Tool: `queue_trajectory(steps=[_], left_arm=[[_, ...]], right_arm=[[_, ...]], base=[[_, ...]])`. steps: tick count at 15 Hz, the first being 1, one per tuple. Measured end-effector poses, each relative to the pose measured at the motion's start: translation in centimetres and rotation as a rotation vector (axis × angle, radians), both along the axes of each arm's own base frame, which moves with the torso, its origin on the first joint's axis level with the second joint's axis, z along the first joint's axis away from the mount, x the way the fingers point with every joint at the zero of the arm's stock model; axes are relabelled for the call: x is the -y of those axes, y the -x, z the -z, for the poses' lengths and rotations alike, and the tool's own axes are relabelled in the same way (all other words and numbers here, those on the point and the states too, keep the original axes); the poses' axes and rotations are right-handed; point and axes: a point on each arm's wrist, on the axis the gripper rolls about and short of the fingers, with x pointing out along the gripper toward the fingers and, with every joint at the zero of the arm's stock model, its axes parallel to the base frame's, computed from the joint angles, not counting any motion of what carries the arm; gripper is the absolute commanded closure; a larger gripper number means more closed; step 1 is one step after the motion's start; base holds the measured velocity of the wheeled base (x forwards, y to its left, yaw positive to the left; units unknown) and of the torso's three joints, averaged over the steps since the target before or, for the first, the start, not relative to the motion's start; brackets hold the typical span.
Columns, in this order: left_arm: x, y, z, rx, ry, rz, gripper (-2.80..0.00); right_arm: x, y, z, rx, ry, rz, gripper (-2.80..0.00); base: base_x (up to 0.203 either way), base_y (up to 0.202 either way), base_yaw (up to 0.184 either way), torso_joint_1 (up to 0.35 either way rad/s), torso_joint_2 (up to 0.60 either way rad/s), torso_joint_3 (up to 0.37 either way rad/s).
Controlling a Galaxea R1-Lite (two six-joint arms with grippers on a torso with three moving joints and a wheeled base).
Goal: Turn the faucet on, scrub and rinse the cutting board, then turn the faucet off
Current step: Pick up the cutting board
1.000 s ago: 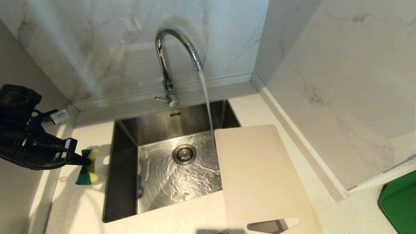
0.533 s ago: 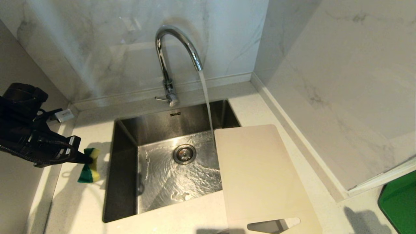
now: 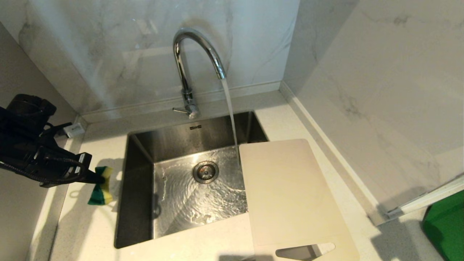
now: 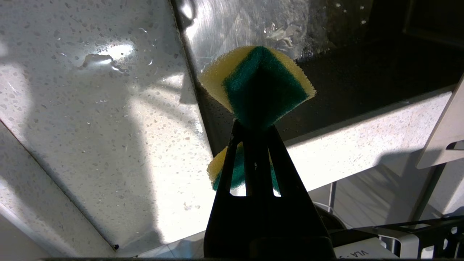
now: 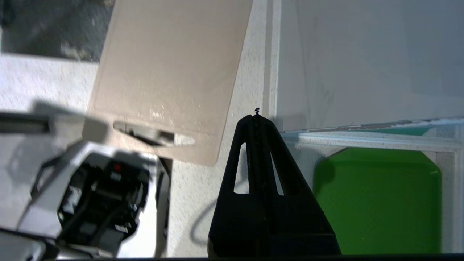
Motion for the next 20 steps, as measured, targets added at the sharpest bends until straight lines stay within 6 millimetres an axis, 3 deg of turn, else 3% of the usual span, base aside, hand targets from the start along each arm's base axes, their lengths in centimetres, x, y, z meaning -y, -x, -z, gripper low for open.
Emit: queue_trajectory(steps=[7, 11, 12, 20], left_arm=[[0.2, -0.1, 0.2, -0.008, 0.000, 0.008, 0.00], [0.3, -0.1, 0.2, -0.009, 0.001, 0.010, 0.00], [0.3, -0.1, 0.3, -0.010, 0.001, 0.011, 0.00], [0.7, 0.0, 0.6, -0.024, 0.015, 0.034, 0.00]], right_arm=[[-1.1, -4.5, 1.1, -0.196, 0.120, -0.139, 0.00], [-3.0, -5.5, 3.1, -0.356, 0.240, -0.240, 0.00], [-3.4, -5.6, 3.7, -0.379, 0.286, -0.260, -2.80], [-6.2, -6.1, 8.3, -0.481, 0.618, -0.499, -2.80]], base=[[0.000, 0.000, 0.000, 0.000, 0.00, 0.000], [0.000, 0.000, 0.000, 0.000, 0.00, 0.000], [0.000, 0.000, 0.000, 0.000, 0.00, 0.000], [0.000, 0.000, 0.000, 0.000, 0.00, 0.000]])
